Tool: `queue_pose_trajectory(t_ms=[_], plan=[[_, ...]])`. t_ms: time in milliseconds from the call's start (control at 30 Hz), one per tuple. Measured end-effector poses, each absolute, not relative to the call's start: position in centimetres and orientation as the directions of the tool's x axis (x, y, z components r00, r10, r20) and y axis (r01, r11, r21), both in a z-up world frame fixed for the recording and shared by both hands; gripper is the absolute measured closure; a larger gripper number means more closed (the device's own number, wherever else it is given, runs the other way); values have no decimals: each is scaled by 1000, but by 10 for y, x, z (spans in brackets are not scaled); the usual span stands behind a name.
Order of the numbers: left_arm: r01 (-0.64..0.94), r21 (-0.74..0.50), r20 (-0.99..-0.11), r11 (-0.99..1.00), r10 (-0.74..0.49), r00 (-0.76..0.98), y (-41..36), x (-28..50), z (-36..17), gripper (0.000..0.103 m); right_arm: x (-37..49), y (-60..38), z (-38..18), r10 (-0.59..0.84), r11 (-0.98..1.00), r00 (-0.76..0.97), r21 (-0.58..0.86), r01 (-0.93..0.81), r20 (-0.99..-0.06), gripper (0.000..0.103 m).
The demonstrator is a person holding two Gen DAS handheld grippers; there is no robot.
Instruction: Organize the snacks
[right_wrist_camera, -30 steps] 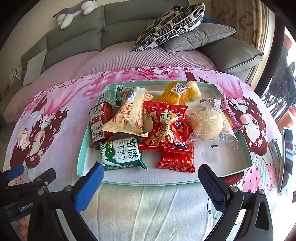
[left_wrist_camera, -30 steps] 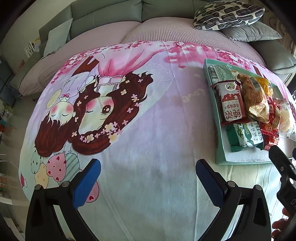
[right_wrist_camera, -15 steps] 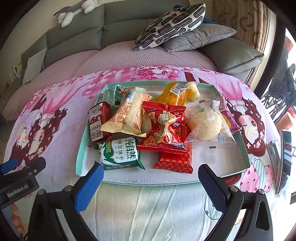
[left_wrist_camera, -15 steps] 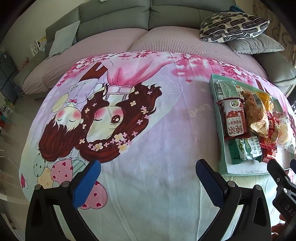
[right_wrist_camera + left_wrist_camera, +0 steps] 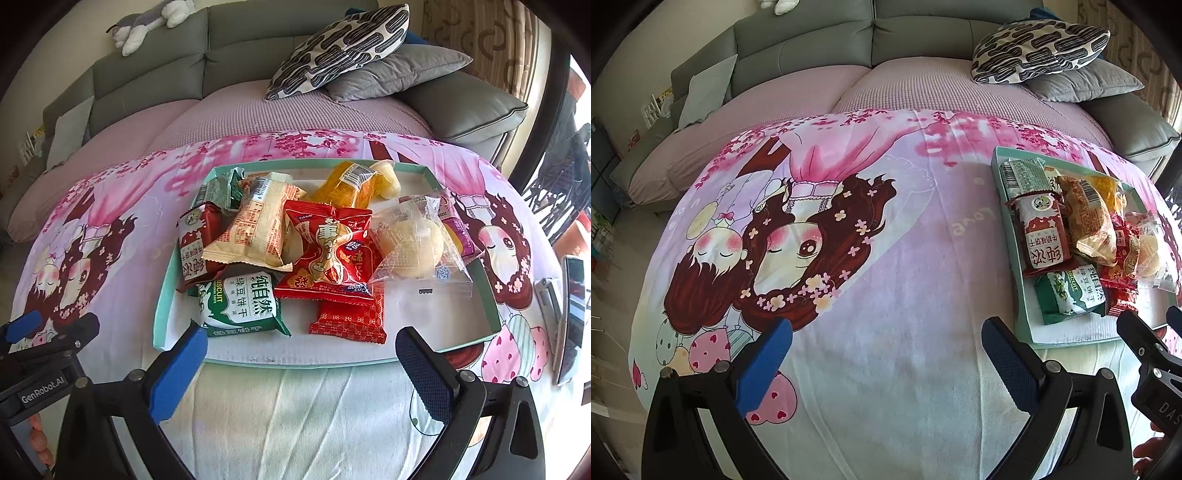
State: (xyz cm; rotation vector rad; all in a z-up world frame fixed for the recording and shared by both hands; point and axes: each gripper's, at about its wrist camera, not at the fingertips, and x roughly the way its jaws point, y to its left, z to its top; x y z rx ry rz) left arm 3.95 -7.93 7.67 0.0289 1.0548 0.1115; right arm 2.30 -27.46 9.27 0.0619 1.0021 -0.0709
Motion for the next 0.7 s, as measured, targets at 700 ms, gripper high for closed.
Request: queue_pose_trajectory(t_ms=[700], plan=[[-74,78,-860,994,105,499,-82,39,78,1,23,-274,91,-33,996,529,17,89,-848,0]])
